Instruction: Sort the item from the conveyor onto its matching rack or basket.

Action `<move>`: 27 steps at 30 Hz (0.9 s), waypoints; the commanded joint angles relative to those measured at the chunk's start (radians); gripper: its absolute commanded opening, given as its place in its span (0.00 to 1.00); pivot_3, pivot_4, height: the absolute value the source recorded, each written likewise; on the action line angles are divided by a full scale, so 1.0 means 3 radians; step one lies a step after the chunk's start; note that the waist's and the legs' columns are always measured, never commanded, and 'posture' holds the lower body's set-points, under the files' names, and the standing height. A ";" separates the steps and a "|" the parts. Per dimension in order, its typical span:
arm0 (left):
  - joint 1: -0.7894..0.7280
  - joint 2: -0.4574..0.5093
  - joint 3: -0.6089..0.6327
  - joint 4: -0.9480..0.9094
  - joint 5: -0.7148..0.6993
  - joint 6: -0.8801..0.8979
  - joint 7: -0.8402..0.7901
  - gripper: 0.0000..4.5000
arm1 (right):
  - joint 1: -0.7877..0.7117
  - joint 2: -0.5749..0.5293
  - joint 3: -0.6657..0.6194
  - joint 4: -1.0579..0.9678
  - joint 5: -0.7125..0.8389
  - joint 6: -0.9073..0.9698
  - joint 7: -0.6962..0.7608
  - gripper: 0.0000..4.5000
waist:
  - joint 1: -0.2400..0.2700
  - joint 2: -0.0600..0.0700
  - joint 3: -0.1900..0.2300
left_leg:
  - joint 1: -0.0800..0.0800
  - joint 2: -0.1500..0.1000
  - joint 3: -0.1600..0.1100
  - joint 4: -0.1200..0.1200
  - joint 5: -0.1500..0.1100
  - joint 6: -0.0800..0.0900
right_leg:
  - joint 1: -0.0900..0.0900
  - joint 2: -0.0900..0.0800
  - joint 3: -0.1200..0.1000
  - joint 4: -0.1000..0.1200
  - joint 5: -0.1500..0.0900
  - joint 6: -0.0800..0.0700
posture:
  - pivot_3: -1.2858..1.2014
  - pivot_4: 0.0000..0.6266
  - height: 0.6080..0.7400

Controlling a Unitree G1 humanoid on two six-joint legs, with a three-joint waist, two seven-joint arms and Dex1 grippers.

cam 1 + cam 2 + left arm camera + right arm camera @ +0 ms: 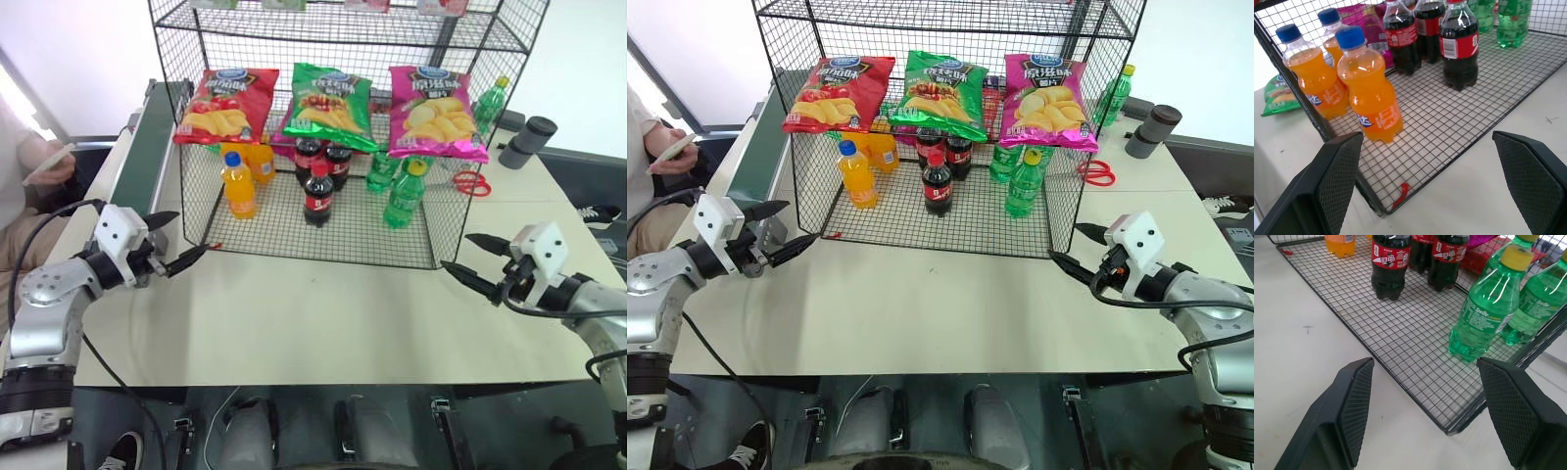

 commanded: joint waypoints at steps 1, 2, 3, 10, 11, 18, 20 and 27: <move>-0.0081 -0.0018 0.0092 0.0013 0.0013 -0.0235 0.0062 1.00 | 0.0030 -0.0025 -0.0097 -0.0001 0.0027 -0.0074 0.0038 0.77 | -0.0001 0.0000 0.0000 | 0.0000 0.0000 0.0000 0.0000 0.0000 0.0000 | 0.0000 0.0000 0.0000 0.0000 0.0000 0.0000 | 0.52 0.24 1.00; -0.0079 -0.0007 0.0088 0.0001 0.0016 -0.0184 0.0082 1.00 | 0.0039 -0.0039 -0.0101 0.0005 0.0012 -0.0081 0.0043 0.77 | -0.0002 0.0000 0.0000 | 0.0000 0.0000 0.0001 0.0000 0.0000 0.0000 | 0.0000 0.0000 0.0000 0.0000 0.0000 0.0000 | 0.52 0.24 1.00; -0.0075 0.0007 0.0080 -0.0006 0.0039 -0.0163 0.0113 1.00 | 0.0045 -0.0042 -0.0111 0.0009 0.0010 -0.0099 0.0052 0.77 | -0.0002 0.0000 0.0000 | 0.0000 0.0000 0.0001 0.0000 0.0000 0.0000 | 0.0000 0.0000 0.0001 0.0000 0.0000 0.0000 | 0.52 0.24 1.00; -0.0175 0.0057 0.0078 0.0160 -0.0024 -0.0218 -0.0029 1.00 | 0.0050 -0.0042 -0.0148 0.0069 -0.0022 -0.0261 0.0088 0.77 | -0.0005 0.0000 0.0000 | 0.0002 0.0001 0.0001 -0.0001 0.0000 0.0000 | 0.0000 0.0002 0.0001 0.0001 0.0000 0.0000 | 0.52 0.24 1.00; -0.0197 0.0053 0.0081 0.0185 -0.0034 -0.0218 -0.0039 1.00 | 0.0048 -0.0043 -0.0137 0.0074 -0.0034 -0.0291 0.0096 0.77 | -0.0004 0.0000 0.0000 | 0.0002 0.0001 0.0002 -0.0001 0.0000 0.0000 | 0.0000 0.0002 0.0002 0.0001 0.0000 0.0000 | 0.52 0.24 1.00; -0.0157 0.0046 0.0078 0.0181 -0.0031 -0.0254 -0.0099 1.00 | 0.0061 -0.0048 -0.0125 0.0141 -0.0032 -0.0478 0.0194 0.77 | -0.0005 0.0000 0.0000 | 0.0002 0.0001 0.0002 -0.0001 0.0000 0.0000 | 0.0000 0.0002 0.0002 0.0001 0.0000 0.0000 | 0.52 0.24 1.00; -0.0155 0.0040 0.0074 0.0177 -0.0025 -0.0258 -0.0095 1.00 | 0.0050 -0.0048 -0.0124 0.0154 -0.0021 -0.0487 0.0212 0.77 | -0.0004 0.0000 0.0000 | 0.0002 0.0001 0.0002 -0.0001 0.0000 0.0000 | 0.0000 0.0002 0.0002 0.0001 0.0000 0.0000 | 0.52 0.24 1.00; -0.0120 0.0026 0.0068 0.0152 -0.0010 -0.0260 -0.0065 1.00 | 0.0021 -0.0048 -0.0126 0.0196 -0.0025 -0.0544 0.0234 0.77 | -0.0004 0.0000 0.0000 | 0.0002 0.0001 0.0002 -0.0001 0.0000 0.0000 | 0.0000 0.0002 0.0002 0.0001 0.0000 0.0000 | 0.52 0.24 1.00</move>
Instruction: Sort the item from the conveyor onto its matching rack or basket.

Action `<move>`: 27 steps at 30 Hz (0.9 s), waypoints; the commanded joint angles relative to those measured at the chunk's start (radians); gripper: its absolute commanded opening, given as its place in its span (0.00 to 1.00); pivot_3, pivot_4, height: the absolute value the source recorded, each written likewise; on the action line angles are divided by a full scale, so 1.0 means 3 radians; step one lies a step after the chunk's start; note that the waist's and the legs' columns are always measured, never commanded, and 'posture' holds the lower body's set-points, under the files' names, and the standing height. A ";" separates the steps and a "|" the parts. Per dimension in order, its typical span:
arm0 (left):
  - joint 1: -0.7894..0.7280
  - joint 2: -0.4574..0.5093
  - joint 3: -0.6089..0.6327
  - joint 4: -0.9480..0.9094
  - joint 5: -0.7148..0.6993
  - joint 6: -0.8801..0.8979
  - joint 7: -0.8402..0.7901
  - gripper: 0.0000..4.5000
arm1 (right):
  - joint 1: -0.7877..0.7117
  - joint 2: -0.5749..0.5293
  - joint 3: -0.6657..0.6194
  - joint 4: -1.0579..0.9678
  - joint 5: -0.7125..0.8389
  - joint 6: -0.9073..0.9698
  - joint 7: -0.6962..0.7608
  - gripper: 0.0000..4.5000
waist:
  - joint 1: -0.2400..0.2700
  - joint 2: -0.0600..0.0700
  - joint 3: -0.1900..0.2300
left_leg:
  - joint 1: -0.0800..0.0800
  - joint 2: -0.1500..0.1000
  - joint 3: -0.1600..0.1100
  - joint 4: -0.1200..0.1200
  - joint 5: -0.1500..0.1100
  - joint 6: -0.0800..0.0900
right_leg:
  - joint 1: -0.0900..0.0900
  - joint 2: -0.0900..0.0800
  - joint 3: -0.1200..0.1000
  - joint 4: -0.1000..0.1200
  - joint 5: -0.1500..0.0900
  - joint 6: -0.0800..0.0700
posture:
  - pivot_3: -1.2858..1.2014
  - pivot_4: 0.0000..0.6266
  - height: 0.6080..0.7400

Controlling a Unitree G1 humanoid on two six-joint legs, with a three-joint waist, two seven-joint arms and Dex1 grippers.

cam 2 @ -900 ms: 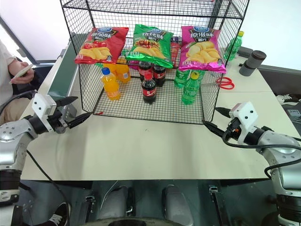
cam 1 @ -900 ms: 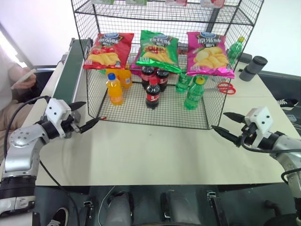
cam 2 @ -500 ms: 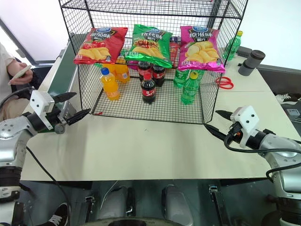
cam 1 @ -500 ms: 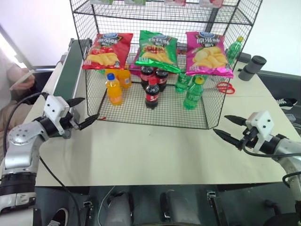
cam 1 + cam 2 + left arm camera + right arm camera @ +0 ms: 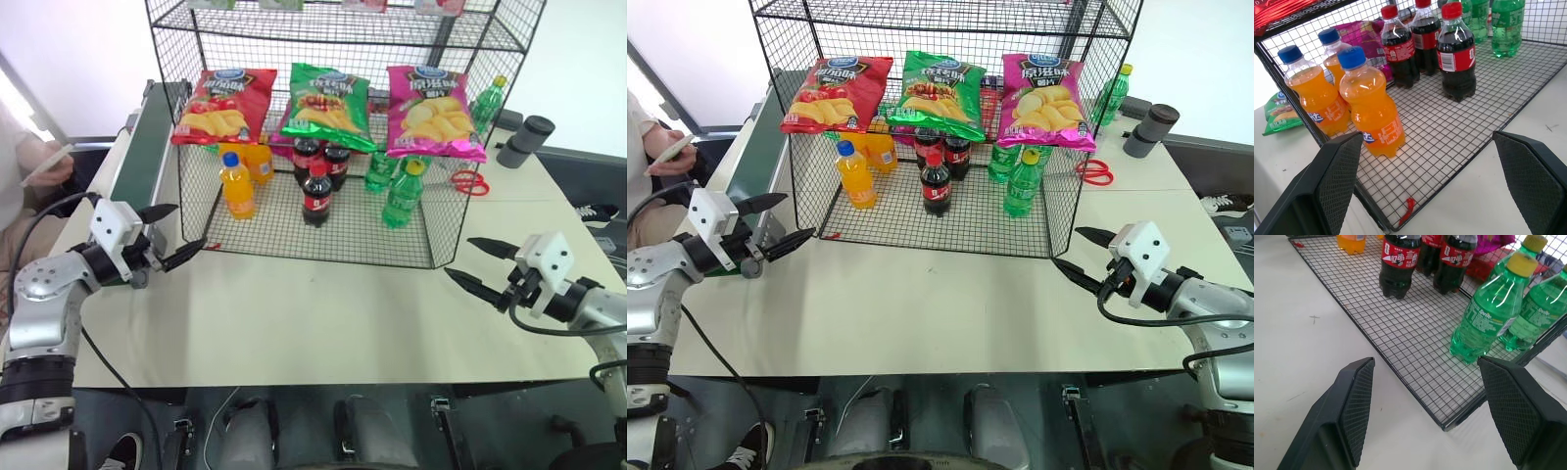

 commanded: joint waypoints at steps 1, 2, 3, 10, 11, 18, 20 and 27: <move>0.0007 0.0015 0.0051 -0.0089 -0.0009 -0.0055 0.0032 1.00 | -0.0043 -0.0042 -0.0101 -0.0006 0.0063 -0.0025 0.0021 0.77 | 0.0000 0.0000 0.0000 | 0.0000 0.0000 0.0000 0.0000 0.0000 0.0000 | 0.0000 0.0000 0.0000 0.0000 0.0000 0.0000 | 0.52 0.24 1.00; 0.0012 0.0017 0.0052 -0.0097 -0.0013 -0.0046 0.0035 1.00 | -0.0047 -0.0042 -0.0106 -0.0006 0.0074 -0.0021 0.0024 0.77 | 0.0001 0.0000 0.0000 | 0.0000 0.0000 0.0000 0.0000 0.0000 0.0000 | 0.0000 0.0000 0.0000 0.0000 0.0000 0.0000 | 0.52 0.24 1.00; 0.0013 0.0017 0.0053 -0.0104 -0.0020 -0.0032 0.0040 1.00 | -0.0053 -0.0036 -0.0116 0.0001 0.0092 -0.0012 0.0023 0.77 | 0.0001 0.0000 0.0000 | 0.0000 0.0000 0.0000 0.0000 0.0000 0.0000 | 0.0000 0.0000 0.0000 0.0000 0.0000 0.0000 | 0.52 0.24 1.00; 0.0128 0.0024 0.0049 -0.0220 -0.0043 0.0008 0.0048 1.00 | 0.0002 -0.0039 -0.0148 0.0008 0.0124 -0.0016 0.0064 0.77 | -0.0001 0.0000 0.0000 | 0.0000 0.0000 0.0001 0.0000 0.0000 0.0000 | 0.0000 0.0000 0.0001 0.0000 0.0000 0.0000 | 0.52 0.24 1.00; 0.0133 0.0027 0.0053 -0.0220 -0.0040 0.0003 0.0052 1.00 | -0.0003 -0.0031 -0.0152 0.0005 0.0140 -0.0018 0.0070 0.77 | 0.0000 0.0000 0.0000 | 0.0001 0.0000 0.0001 0.0000 0.0000 0.0000 | 0.0000 0.0000 0.0001 0.0001 0.0000 0.0000 | 0.52 0.24 1.00; 0.0146 0.0011 0.0039 -0.0239 -0.0028 0.0002 0.0076 1.00 | -0.0015 -0.0030 -0.0114 0.0014 0.0110 -0.0033 0.0067 0.77 | 0.0001 0.0000 0.0000 | 0.0003 0.0000 0.0001 0.0000 0.0000 0.0000 | 0.0001 0.0000 0.0002 0.0001 0.0000 0.0000 | 0.52 0.24 1.00; 0.0141 0.0014 0.0040 -0.0230 -0.0026 -0.0006 0.0072 1.00 | -0.0006 -0.0030 -0.0115 0.0009 0.0107 -0.0041 0.0071 0.77 | 0.0001 0.0000 0.0000 | 0.0003 0.0000 0.0001 0.0000 0.0000 0.0000 | 0.0001 0.0000 0.0002 0.0001 0.0000 0.0000 | 0.52 0.24 1.00; 0.0129 0.0003 0.0030 -0.0206 -0.0012 -0.0039 0.0073 1.00 | -0.0013 -0.0025 -0.0101 0.0030 0.0076 -0.0073 0.0063 0.77 | 0.0000 0.0000 0.0000 | 0.0003 0.0000 0.0002 0.0000 0.0000 0.0000 | 0.0001 0.0000 0.0002 0.0001 0.0000 0.0000 | 0.52 0.24 1.00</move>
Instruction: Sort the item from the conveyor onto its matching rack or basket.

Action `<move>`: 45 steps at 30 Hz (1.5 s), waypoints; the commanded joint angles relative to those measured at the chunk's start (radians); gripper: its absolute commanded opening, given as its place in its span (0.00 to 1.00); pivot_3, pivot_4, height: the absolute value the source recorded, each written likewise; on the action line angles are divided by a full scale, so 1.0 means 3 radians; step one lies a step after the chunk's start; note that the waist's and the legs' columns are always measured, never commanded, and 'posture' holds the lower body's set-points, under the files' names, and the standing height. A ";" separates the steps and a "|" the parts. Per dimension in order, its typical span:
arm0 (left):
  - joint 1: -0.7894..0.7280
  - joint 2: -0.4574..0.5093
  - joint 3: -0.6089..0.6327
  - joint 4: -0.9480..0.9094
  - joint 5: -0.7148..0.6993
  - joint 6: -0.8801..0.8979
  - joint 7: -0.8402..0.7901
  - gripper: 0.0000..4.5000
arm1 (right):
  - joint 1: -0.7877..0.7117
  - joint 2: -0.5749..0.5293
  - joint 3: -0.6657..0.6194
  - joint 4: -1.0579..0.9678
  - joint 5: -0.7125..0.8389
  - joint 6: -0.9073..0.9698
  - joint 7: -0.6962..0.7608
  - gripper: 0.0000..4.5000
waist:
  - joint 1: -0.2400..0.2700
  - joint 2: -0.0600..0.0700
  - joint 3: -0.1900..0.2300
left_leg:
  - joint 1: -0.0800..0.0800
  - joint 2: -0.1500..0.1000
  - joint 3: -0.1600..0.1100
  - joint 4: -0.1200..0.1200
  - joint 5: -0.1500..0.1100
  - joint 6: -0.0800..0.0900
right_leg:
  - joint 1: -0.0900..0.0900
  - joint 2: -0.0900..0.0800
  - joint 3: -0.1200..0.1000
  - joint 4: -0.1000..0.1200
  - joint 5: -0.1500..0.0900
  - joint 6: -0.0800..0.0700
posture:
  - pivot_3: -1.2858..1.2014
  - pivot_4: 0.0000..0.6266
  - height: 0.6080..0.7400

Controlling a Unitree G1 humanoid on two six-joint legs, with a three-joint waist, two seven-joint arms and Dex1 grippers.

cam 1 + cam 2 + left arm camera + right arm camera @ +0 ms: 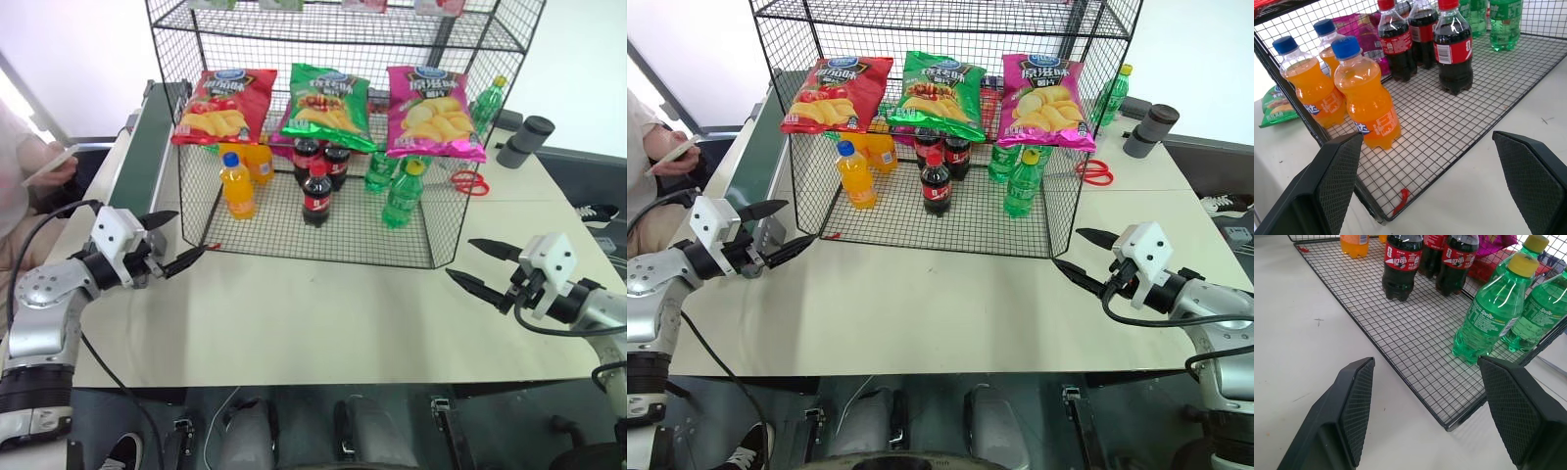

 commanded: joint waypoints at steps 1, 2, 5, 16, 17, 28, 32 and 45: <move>-0.0018 0.0000 0.0030 -0.0082 -0.0010 -0.0051 0.0018 1.00 | -0.0024 -0.0022 -0.0073 -0.0020 0.0001 -0.0078 -0.0010 0.77 | 0.0000 0.0000 0.0000 | 0.0000 0.0000 0.0000 0.0000 0.0000 0.0000 | 0.0000 0.0000 0.0000 0.0000 0.0000 0.0000 | 0.52 0.24 1.00; -0.0020 -0.0001 0.0025 -0.0078 -0.0003 -0.0057 0.0020 1.00 | -0.0024 -0.0018 -0.0071 -0.0022 -0.0002 -0.0082 -0.0017 0.77 | 0.0000 0.0000 0.0000 | 0.0000 0.0000 0.0000 0.0000 0.0000 0.0000 | 0.0000 0.0000 0.0000 0.0000 0.0000 0.0000 | 0.52 0.24 1.00; -0.0034 -0.0006 0.0017 -0.0073 0.0006 -0.0058 0.0022 1.00 | -0.0012 -0.0009 -0.0070 -0.0025 -0.0014 -0.0100 -0.0029 0.77 | 0.0000 0.0000 0.0000 | 0.0000 0.0000 0.0000 0.0000 0.0000 0.0000 | 0.0000 0.0000 0.0000 0.0000 0.0000 0.0000 | 0.52 0.24 1.00; -0.0086 -0.0024 -0.0005 -0.0033 0.0022 -0.0075 0.0008 1.00 | 0.0024 -0.0001 -0.0078 -0.0024 -0.0042 -0.0153 -0.0050 0.77 | 0.0000 0.0000 0.0000 | 0.0000 0.0000 0.0001 0.0000 0.0000 0.0000 | 0.0000 0.0000 0.0000 0.0000 0.0000 0.0000 | 0.52 0.24 1.00; -0.0083 -0.0028 -0.0007 -0.0042 0.0019 -0.0074 0.0007 1.00 | 0.0029 -0.0002 -0.0078 -0.0024 -0.0046 -0.0157 -0.0048 0.77 | 0.0000 0.0000 0.0000 | 0.0000 0.0000 0.0000 0.0000 0.0000 0.0000 | 0.0000 0.0000 0.0000 0.0000 0.0000 0.0000 | 0.52 0.24 1.00; -0.0117 -0.0083 -0.0084 0.0011 0.0042 -0.0094 0.0009 1.00 | 0.0091 -0.0068 -0.0213 -0.0018 0.0039 -0.0166 0.0020 0.77 | 0.0001 0.0000 0.0000 | 0.0000 0.0000 0.0001 0.0000 0.0000 0.0000 | 0.0000 0.0000 0.0001 0.0000 0.0000 0.0000 | 0.52 0.24 1.00; -0.0122 -0.0132 -0.0053 0.0103 0.0070 -0.0148 0.0113 1.00 | 0.0204 -0.0110 -0.0378 -0.0059 0.0146 -0.0152 0.0131 0.77 | 0.0007 0.0000 0.0000 | 0.0000 0.0000 0.0001 0.0000 0.0000 0.0000 | 0.0001 0.0000 0.0001 0.0000 0.0000 0.0000 | 0.52 0.24 1.00; -0.0155 -0.0269 -0.0161 0.0046 0.0094 -0.0186 0.0154 1.00 | 0.0035 -0.0165 -0.0347 0.0012 0.0143 -0.0093 0.0159 0.77 | 0.0003 0.0000 0.0000 | 0.0003 0.0000 0.0002 0.0000 0.0000 0.0000 | 0.0002 0.0001 0.0003 0.0001 0.0000 0.0000 | 0.52 0.24 1.00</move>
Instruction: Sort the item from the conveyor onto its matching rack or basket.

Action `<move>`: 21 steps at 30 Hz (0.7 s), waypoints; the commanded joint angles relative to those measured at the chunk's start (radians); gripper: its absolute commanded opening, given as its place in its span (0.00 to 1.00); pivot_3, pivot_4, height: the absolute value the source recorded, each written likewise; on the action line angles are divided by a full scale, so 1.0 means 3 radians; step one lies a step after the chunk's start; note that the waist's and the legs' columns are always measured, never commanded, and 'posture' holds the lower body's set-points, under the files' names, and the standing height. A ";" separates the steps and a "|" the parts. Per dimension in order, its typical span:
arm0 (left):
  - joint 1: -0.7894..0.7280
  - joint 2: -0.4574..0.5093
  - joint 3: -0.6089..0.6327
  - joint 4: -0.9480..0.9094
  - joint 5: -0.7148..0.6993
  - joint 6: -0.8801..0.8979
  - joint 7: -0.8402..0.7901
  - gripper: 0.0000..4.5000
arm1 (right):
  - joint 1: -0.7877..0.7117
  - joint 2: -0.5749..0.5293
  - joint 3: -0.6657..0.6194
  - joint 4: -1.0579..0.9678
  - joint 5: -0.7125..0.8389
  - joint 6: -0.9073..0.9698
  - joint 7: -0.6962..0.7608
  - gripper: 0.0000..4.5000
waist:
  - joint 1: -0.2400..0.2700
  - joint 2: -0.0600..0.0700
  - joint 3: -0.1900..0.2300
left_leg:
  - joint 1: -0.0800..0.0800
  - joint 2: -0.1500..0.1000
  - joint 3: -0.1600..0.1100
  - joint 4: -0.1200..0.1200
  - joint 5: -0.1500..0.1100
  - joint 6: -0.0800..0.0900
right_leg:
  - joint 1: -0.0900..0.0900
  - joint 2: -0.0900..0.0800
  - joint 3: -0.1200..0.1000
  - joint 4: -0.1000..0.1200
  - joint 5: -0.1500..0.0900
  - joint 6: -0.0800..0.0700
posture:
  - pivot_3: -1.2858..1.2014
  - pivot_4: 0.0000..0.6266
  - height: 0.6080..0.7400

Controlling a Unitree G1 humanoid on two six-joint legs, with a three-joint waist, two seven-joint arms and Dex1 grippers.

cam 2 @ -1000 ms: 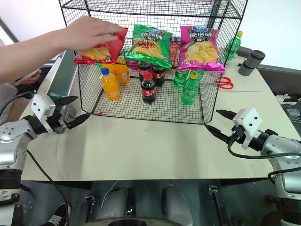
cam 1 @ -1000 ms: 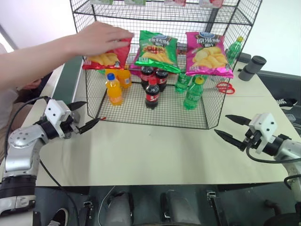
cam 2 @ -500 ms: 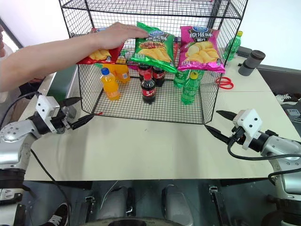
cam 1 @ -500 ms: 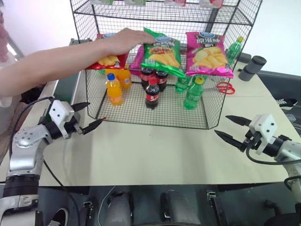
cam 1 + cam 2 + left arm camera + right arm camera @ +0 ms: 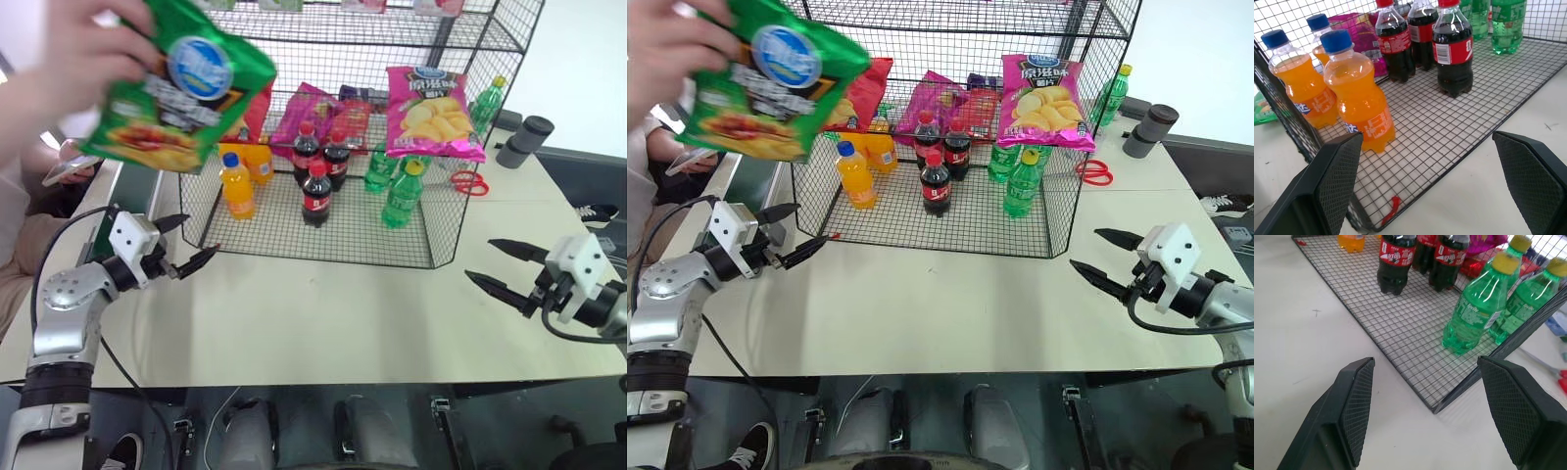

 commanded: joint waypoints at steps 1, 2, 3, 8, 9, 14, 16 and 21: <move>-0.0021 0.0002 0.0005 -0.0152 -0.0015 -0.0024 0.0015 1.00 | -0.0001 -0.0009 -0.0070 -0.0033 0.0038 -0.0047 0.0004 0.77 | 0.0005 0.0000 0.0000 | 0.0000 0.0000 0.0000 0.0000 0.0000 0.0000 | 0.0000 0.0000 0.0000 0.0000 0.0000 0.0000 | 0.52 0.24 1.00; -0.0014 0.0007 0.0005 -0.0163 -0.0015 -0.0021 0.0014 1.00 | 0.0009 -0.0007 -0.0070 -0.0031 0.0033 -0.0051 0.0007 0.77 | 0.0005 0.0000 0.0000 | -0.0001 0.0000 0.0000 0.0000 0.0000 0.0000 | 0.0000 0.0000 0.0000 -0.0001 0.0000 0.0000 | 0.52 0.24 1.00; -0.0006 0.0008 0.0011 -0.0179 -0.0028 -0.0010 0.0013 1.00 | 0.0014 -0.0008 -0.0070 -0.0040 0.0032 -0.0052 0.0010 0.77 | 0.0005 0.0000 0.0000 | -0.0001 0.0000 0.0000 0.0000 0.0000 0.0000 | 0.0000 0.0000 0.0000 -0.0001 0.0000 0.0000 | 0.52 0.24 1.00; 0.0067 0.0014 0.0012 -0.0255 -0.0044 0.0049 0.0014 1.00 | 0.0061 -0.0018 -0.0062 -0.0126 0.0006 -0.0105 0.0024 0.77 | -0.0002 0.0000 0.0000 | 0.0000 0.0000 0.0000 0.0000 0.0000 0.0000 | 0.0000 0.0000 0.0000 0.0000 0.0000 0.0000 | 0.52 0.24 1.00; 0.0081 0.0013 0.0011 -0.0267 -0.0043 0.0055 0.0016 1.00 | 0.0071 -0.0019 -0.0062 -0.0137 -0.0001 -0.0119 0.0028 0.77 | -0.0004 0.0000 0.0000 | 0.0001 0.0000 0.0000 0.0000 0.0000 0.0000 | 0.0000 0.0000 0.0000 0.0000 0.0000 0.0000 | 0.52 0.24 1.00; 0.0219 0.0041 0.0029 -0.0448 -0.0077 0.0155 0.0004 1.00 | 0.0256 -0.0017 -0.0109 -0.0299 0.0047 -0.0074 0.0056 0.77 | -0.0001 0.0000 0.0000 | 0.0001 0.0001 0.0000 -0.0001 0.0000 0.0000 | 0.0000 0.0000 0.0002 0.0000 0.0000 0.0000 | 0.52 0.24 1.00; 0.0238 0.0058 0.0052 -0.0504 -0.0097 0.0196 0.0000 1.00 | 0.0305 -0.0021 -0.0153 -0.0345 0.0084 -0.0042 0.0049 0.77 | 0.0001 0.0000 0.0000 | 0.0001 0.0000 0.0000 -0.0001 0.0000 0.0000 | 0.0000 0.0000 0.0002 0.0000 0.0000 0.0000 | 0.52 0.24 1.00; 0.0222 0.0093 0.0062 -0.0541 -0.0109 0.0275 0.0005 1.00 | 0.0414 -0.0041 -0.0223 -0.0414 0.0096 -0.0021 0.0061 0.77 | 0.0001 0.0000 0.0000 | 0.0006 0.0000 -0.0002 0.0000 0.0000 0.0000 | 0.0005 -0.0001 0.0003 0.0000 0.0000 0.0000 | 0.52 0.24 1.00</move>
